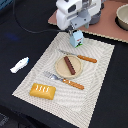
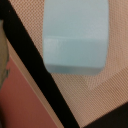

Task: Interact with the objects in diverse but meaningful ways.

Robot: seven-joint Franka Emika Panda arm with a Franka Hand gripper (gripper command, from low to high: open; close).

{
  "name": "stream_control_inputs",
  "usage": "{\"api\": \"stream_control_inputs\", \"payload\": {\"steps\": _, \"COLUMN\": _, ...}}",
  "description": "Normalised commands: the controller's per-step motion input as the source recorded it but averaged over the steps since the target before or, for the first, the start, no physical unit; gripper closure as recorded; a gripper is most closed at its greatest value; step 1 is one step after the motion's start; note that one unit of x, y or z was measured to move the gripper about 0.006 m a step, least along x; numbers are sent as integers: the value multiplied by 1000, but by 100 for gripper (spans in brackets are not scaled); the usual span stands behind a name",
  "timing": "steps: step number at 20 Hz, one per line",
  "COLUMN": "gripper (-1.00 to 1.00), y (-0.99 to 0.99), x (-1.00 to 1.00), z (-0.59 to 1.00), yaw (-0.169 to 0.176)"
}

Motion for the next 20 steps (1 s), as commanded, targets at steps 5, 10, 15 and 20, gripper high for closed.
{"api": "stream_control_inputs", "payload": {"steps": 5, "gripper": -100, "y": -572, "x": -547, "z": 531, "yaw": 0}}
{"api": "stream_control_inputs", "payload": {"steps": 10, "gripper": -100, "y": -554, "x": -679, "z": 94, "yaw": 0}}
{"api": "stream_control_inputs", "payload": {"steps": 15, "gripper": -100, "y": -594, "x": -714, "z": -100, "yaw": 0}}
{"api": "stream_control_inputs", "payload": {"steps": 20, "gripper": -100, "y": -599, "x": -725, "z": -388, "yaw": 1}}
